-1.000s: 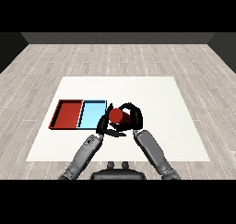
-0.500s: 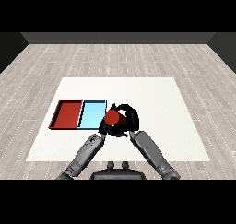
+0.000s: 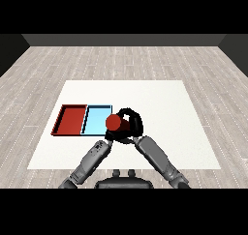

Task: Pick the red can and put it in the red box

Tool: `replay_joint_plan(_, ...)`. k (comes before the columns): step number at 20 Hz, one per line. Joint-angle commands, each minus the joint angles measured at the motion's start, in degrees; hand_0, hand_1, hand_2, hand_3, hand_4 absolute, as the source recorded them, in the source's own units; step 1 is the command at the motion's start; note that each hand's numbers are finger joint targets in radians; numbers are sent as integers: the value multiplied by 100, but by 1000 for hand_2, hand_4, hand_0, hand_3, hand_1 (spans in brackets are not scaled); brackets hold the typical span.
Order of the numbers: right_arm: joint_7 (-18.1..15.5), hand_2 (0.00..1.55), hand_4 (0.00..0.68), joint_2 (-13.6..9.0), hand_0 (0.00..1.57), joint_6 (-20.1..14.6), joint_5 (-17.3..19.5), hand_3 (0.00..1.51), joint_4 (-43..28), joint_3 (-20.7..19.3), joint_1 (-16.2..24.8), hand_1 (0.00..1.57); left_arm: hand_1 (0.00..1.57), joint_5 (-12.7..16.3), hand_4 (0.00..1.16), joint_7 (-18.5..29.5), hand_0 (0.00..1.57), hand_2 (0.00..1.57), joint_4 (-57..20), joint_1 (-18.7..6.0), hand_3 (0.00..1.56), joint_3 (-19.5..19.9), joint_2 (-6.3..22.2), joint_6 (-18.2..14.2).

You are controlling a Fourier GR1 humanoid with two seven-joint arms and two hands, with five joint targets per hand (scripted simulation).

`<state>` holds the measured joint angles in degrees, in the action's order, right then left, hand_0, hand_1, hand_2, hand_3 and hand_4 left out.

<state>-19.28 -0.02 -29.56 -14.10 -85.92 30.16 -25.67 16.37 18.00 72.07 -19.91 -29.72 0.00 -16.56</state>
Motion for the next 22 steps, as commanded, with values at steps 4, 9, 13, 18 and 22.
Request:
replay_joint_plan(4, -415, 1467, 654, 2, 1560, 59, -265, 1397, 274, 119, 42, 1560, 1447, 844, 1113, 78, 1447, 1478, -276, -368, 1424, 131, 0, -1081)
replay_joint_plan(9, -247, 1446, 653, 1, 1500, -152, 64, 1390, -97, 422, 443, 1500, 1571, 393, 1116, -15, 1571, 1567, -199, -112, 1483, -217, 1, -1345)
replay_joint_plan(13, -663, 1443, 644, 2, 1482, -222, -324, 1391, 366, 486, 192, 1482, 1571, 464, 1124, 278, 1571, 1557, -319, 1, 1478, -243, 2, -1356)
replay_joint_plan(18, -294, 1439, 637, -50, 1493, 36, -117, 1388, -80, 252, 341, 1493, 1571, 352, 1137, 651, 1571, 1564, 98, 20, 1482, -149, 1, -1662)
replay_joint_plan(22, 430, 935, 0, -275, 923, -13, -103, 532, -134, 233, 242, 923, 1571, 563, 1147, 913, 1571, 1571, -93, -169, 1513, -24, 0, -1556)
